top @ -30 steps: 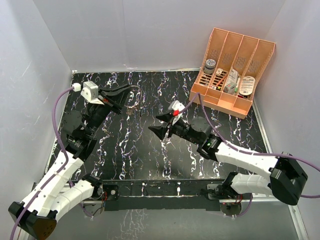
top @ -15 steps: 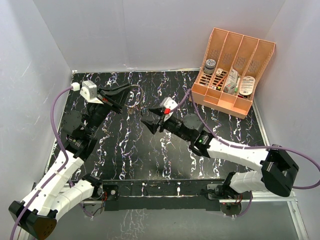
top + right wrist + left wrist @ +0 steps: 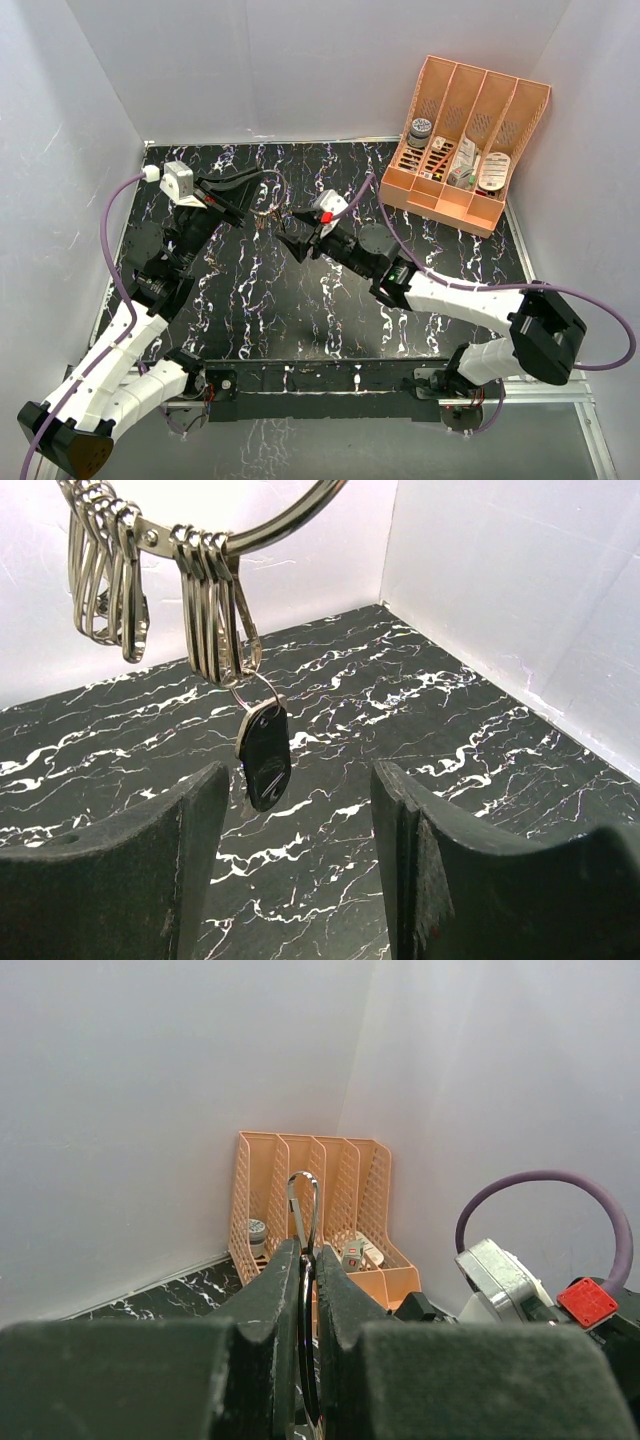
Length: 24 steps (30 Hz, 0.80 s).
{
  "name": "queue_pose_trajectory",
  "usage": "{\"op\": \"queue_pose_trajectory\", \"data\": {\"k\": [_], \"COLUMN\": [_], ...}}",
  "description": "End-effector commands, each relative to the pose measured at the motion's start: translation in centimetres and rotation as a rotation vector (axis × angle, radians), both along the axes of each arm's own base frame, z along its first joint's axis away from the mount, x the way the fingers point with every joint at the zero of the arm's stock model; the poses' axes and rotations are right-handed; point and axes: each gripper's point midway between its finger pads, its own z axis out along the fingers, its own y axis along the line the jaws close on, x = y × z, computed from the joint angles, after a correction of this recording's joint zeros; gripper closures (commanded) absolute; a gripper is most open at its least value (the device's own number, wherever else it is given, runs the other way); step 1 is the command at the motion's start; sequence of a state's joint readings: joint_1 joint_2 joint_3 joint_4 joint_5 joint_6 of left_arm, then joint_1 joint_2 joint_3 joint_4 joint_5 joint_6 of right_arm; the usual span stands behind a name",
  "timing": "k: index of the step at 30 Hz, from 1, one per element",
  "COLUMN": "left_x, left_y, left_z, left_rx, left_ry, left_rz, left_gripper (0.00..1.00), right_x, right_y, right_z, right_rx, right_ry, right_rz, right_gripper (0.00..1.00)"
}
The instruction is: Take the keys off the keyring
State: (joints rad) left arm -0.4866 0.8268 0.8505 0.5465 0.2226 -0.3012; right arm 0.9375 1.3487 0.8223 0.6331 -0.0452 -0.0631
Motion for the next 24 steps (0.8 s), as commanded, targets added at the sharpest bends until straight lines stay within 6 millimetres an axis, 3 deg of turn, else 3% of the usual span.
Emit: {"op": "queue_pose_trajectory", "data": {"k": [1, 18, 20, 24], "left_x": [-1.1, -0.9, -0.9, -0.9], "left_y": [0.3, 0.0, 0.1, 0.1], "left_z": [2.1, 1.8, 1.8, 1.9], "left_rx": [-0.043, -0.043, -0.048, -0.05], "left_ry": [-0.07, -0.06, -0.062, -0.061], "left_rz": [-0.016, -0.029, -0.026, -0.023], "left_gripper": [1.0, 1.0, 1.0, 1.0], "right_x": [0.3, 0.7, 0.7, 0.7], "right_y": [0.5, 0.7, 0.7, 0.7], "right_z": [4.4, 5.7, 5.7, 5.8], "right_rx": [0.1, 0.118, 0.118, 0.11], "right_ry": [-0.075, -0.096, -0.097, -0.097], "right_rz": [-0.014, -0.036, -0.04, -0.038], "right_gripper": [0.44, 0.46, 0.5, 0.67]}}
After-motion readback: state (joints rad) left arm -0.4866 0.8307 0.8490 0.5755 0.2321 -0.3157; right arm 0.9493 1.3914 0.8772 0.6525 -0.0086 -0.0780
